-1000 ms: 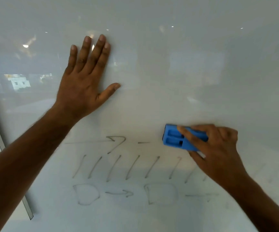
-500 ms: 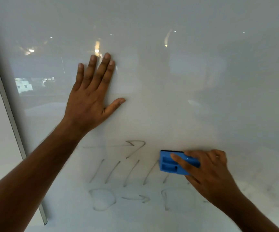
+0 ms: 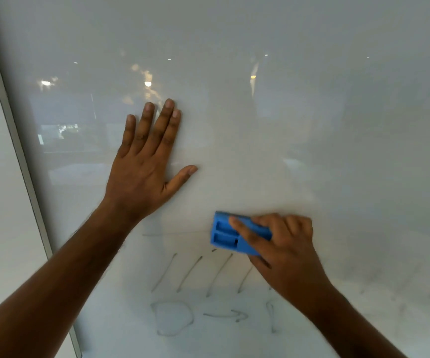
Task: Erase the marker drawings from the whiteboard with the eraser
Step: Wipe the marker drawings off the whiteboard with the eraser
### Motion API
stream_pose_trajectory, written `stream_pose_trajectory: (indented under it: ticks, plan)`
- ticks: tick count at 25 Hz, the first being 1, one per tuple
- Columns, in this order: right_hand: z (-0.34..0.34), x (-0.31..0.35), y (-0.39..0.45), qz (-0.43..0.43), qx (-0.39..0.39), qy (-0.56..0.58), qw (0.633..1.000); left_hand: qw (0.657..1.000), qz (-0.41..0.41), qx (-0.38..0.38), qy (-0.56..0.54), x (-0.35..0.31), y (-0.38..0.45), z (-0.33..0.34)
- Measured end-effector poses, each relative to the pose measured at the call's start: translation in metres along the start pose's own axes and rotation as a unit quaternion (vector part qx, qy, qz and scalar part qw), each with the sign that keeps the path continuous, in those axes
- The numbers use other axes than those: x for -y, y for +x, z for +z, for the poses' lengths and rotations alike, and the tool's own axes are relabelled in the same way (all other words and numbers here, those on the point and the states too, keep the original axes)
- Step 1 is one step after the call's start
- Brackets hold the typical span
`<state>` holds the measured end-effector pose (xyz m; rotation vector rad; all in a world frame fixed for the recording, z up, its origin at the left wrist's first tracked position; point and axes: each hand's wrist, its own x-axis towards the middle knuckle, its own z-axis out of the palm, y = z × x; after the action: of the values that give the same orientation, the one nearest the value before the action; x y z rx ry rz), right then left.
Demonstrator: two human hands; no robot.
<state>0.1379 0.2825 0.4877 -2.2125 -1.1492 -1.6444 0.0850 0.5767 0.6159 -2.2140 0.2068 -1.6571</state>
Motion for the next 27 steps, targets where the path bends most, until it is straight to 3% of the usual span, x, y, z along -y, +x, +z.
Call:
stream_pose_trajectory:
  ticks: [6,14,18,22,27]
  plan:
    - [-0.001,-0.020,-0.061,-0.026,0.025,-0.049,0.998,0.999,0.026,-0.003,0.021,0.034,-0.032,0.000]
    - [-0.003,0.008,0.014,0.096,-0.025,0.039,0.994,0.999,0.025,-0.022,0.010,0.036,-0.038,0.006]
    - [0.017,0.039,0.001,0.047,0.008,0.018,0.999,0.999,0.020,-0.025,0.003,0.038,-0.041,0.007]
    - [0.018,0.027,-0.040,0.008,0.019,-0.023,1.000,0.999,0.025,-0.025,0.005,0.039,-0.042,0.007]
    - [0.000,0.013,-0.010,0.067,-0.014,-0.005,0.998,1.000,0.007,-0.025,0.003,0.037,-0.045,0.007]
